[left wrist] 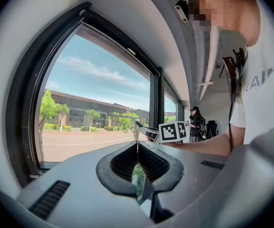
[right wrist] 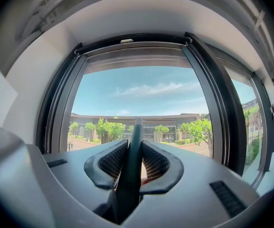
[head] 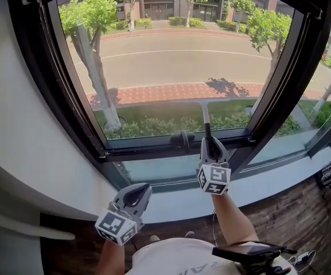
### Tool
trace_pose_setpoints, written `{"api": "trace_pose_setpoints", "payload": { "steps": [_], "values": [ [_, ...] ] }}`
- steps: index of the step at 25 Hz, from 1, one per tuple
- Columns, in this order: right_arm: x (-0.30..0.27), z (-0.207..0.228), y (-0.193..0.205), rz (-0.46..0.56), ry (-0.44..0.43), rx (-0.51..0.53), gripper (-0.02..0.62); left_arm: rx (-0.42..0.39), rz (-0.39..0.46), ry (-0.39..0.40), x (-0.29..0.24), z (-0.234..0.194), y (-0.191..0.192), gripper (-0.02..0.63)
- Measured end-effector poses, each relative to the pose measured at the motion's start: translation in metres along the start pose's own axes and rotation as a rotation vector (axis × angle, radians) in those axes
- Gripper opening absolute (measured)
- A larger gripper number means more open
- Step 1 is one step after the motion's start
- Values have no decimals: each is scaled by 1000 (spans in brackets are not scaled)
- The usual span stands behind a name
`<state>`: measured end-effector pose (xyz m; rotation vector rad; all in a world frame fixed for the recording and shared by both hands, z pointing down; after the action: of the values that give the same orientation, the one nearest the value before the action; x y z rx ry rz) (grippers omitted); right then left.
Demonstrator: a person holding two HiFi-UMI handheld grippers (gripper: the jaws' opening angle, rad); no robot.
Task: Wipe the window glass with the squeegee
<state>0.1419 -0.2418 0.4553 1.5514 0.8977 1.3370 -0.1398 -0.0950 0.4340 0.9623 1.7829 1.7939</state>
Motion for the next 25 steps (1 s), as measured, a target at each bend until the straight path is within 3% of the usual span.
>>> {"api": "trace_pose_setpoints", "payload": {
  "steps": [11, 25],
  "values": [
    [18, -1, 39, -90, -7, -4, 100, 10, -11, 18, -4, 5, 2, 23],
    [26, -3, 58, -122, -8, 12, 100, 16, -23, 10, 2, 7, 4, 22]
  ]
}}
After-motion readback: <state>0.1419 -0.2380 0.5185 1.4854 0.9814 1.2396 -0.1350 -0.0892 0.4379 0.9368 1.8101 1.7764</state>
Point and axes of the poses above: the fingertips, and each gripper's own axes: x backward along the fingers, z to its right, y out of its underside, the point moved 9 cm from there along x, backward along the fingers, and after that the axes turned 15 degrees about z, right-handed, at the moved point
